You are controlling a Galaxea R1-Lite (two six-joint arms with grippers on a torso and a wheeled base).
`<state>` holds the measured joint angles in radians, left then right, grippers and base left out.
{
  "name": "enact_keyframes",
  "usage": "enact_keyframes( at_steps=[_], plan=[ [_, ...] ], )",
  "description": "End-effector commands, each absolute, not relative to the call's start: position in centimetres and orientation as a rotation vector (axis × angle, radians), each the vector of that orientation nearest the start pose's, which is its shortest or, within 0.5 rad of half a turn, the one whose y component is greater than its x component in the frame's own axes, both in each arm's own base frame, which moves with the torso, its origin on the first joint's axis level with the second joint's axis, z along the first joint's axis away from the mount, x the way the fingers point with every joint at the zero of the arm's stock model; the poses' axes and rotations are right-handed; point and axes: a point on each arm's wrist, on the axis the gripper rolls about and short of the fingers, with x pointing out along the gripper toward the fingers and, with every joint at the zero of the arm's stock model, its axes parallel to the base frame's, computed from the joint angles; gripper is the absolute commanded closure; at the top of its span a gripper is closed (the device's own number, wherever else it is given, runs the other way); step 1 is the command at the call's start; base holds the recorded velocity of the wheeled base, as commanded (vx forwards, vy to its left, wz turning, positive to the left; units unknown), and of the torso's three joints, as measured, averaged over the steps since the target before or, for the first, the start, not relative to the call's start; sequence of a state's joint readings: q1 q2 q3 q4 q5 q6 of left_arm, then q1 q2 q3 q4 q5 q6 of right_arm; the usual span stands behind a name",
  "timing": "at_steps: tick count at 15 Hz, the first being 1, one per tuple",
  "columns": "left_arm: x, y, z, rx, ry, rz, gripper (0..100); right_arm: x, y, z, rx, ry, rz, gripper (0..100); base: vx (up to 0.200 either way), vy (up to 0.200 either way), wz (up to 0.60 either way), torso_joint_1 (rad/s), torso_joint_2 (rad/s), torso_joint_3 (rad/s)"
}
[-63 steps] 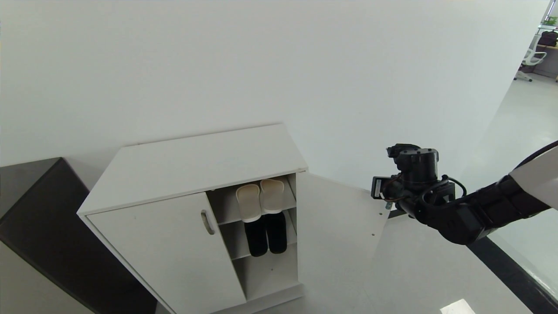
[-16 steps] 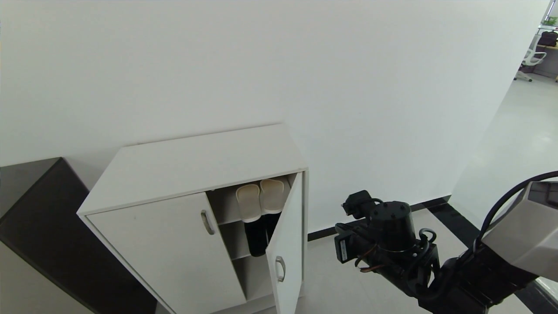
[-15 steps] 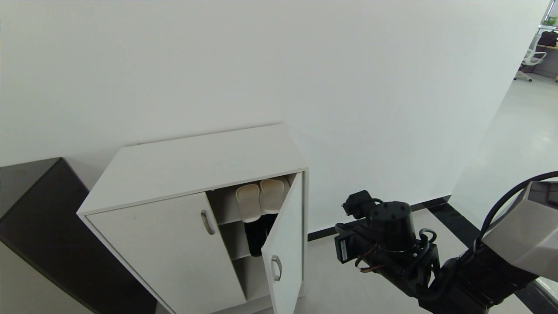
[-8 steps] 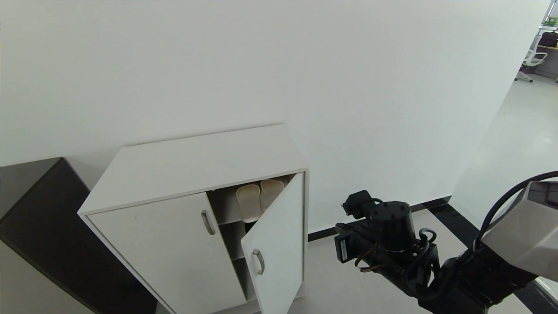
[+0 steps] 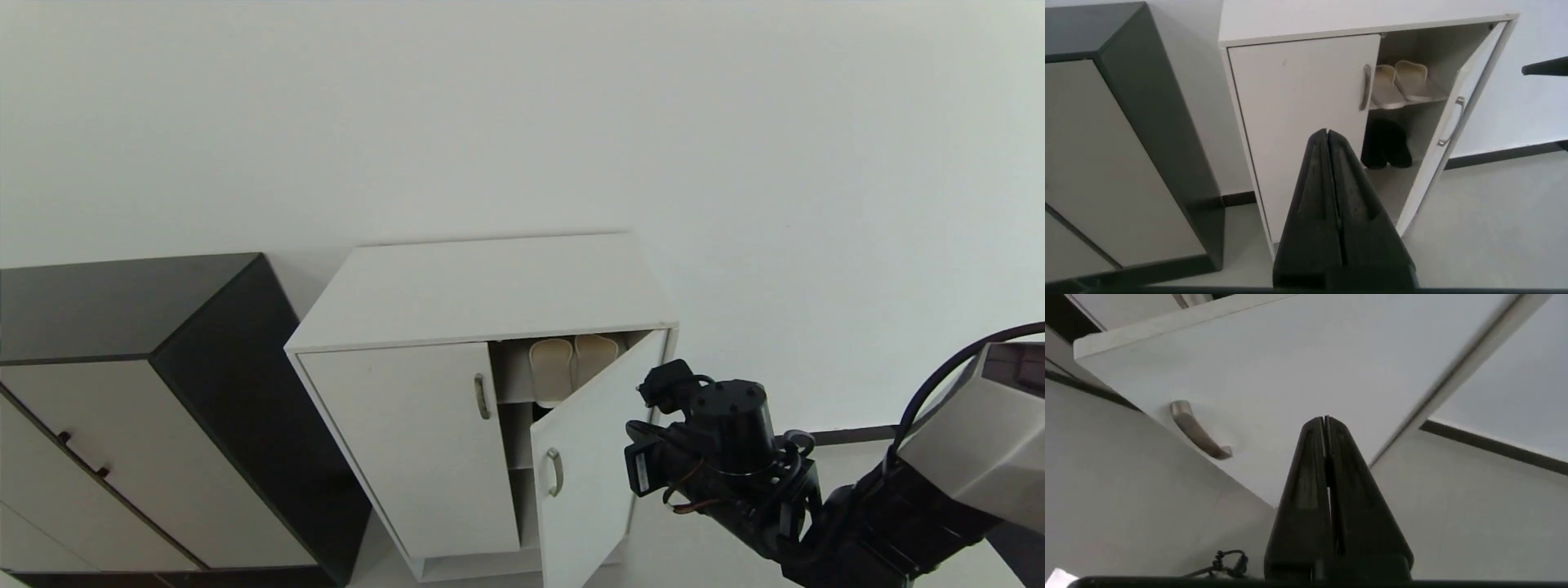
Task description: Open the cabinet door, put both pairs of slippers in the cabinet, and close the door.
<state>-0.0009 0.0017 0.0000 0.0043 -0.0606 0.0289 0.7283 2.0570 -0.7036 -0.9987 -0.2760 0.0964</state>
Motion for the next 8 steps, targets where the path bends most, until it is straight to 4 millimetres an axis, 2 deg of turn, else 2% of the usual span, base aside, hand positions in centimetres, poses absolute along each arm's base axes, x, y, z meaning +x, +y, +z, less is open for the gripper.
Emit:
enact_keyframes(
  at_steps=[1, 5, 8],
  plan=[
    [-2.3, -0.1, 7.5, 0.029, 0.005, -0.063, 100, 26.1, 22.4, 7.2, -0.090, 0.352, 0.437, 100, 0.000, 0.000, 0.00, 0.000, 0.00, 0.000],
    [-2.3, -0.1, 7.5, 0.029, 0.005, -0.061, 100, 24.8, 21.3, 6.1, -0.104, 0.380, 0.598, 100, 0.000, 0.000, 0.00, 0.000, 0.00, 0.000],
    [-2.3, -0.1, 7.5, 0.029, 0.005, -0.061, 100, 24.0, 19.5, 5.4, -0.065, 0.361, 0.773, 100, 0.000, 0.000, 0.00, 0.000, 0.00, 0.000]
  ],
)
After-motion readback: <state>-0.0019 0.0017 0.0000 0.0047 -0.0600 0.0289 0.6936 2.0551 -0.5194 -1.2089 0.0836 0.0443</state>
